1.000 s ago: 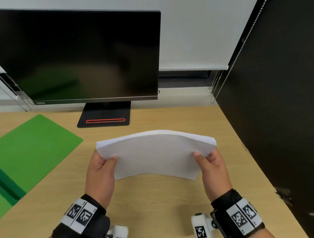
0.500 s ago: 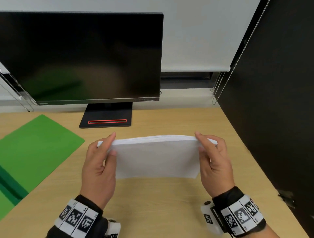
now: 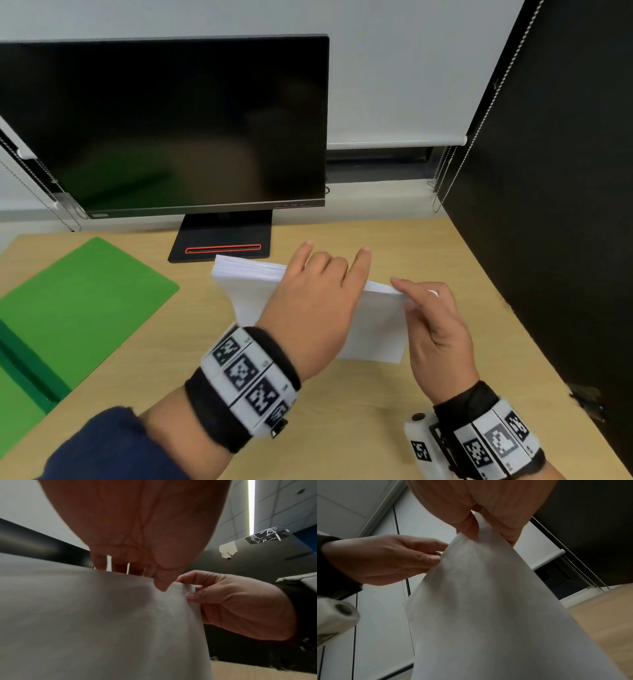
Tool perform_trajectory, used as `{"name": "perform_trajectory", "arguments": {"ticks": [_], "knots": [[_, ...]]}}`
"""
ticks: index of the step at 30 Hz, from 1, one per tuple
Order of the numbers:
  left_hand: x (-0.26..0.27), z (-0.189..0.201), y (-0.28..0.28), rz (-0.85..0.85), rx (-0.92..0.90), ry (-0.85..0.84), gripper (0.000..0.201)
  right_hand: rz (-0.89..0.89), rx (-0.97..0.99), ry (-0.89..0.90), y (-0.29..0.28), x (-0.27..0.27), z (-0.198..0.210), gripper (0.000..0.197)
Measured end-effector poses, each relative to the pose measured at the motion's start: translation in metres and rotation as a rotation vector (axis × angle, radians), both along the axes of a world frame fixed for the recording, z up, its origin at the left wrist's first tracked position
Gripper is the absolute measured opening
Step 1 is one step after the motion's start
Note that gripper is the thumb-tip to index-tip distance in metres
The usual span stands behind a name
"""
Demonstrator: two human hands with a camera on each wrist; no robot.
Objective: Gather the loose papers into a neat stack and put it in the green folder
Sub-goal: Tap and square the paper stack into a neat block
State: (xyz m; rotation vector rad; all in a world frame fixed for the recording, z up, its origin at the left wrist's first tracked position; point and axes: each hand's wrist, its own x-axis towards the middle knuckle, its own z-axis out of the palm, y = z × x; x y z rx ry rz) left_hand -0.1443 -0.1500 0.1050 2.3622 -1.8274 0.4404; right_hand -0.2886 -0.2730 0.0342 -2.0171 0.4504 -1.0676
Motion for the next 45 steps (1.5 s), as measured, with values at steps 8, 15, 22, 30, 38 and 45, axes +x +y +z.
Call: {"name": "perform_trajectory", "arguments": {"ticks": [8, 15, 22, 30, 38, 45], "knots": [[0.011, 0.0, -0.01, -0.065, 0.004, 0.019, 0.032, -0.058, 0.384, 0.041, -0.001, -0.008, -0.005, 0.03], [0.03, 0.02, 0.021, 0.013, -0.454, 0.48, 0.017, -0.141, 0.718, -0.092, -0.02, -0.019, 0.003, 0.033], [0.03, -0.011, 0.034, 0.17, -0.83, 1.359, 0.026, 0.135, 0.762, -0.249, -0.011, 0.002, 0.037, 0.03], [0.036, -0.052, 0.047, 0.324, -0.782, 1.451, 0.026, 0.138, 0.713, -0.108, 0.006, 0.007, 0.021, 0.023], [0.038, -0.006, 0.045, 0.1, -0.875, 1.037, 0.061, -0.011, -0.035, -0.048, 0.003, 0.011, 0.057, 0.058], [0.034, -0.012, 0.045, 0.16, -0.832, 0.854, 0.038, -0.059, -0.074, -0.033, -0.002, 0.015, 0.055, 0.04]]}}
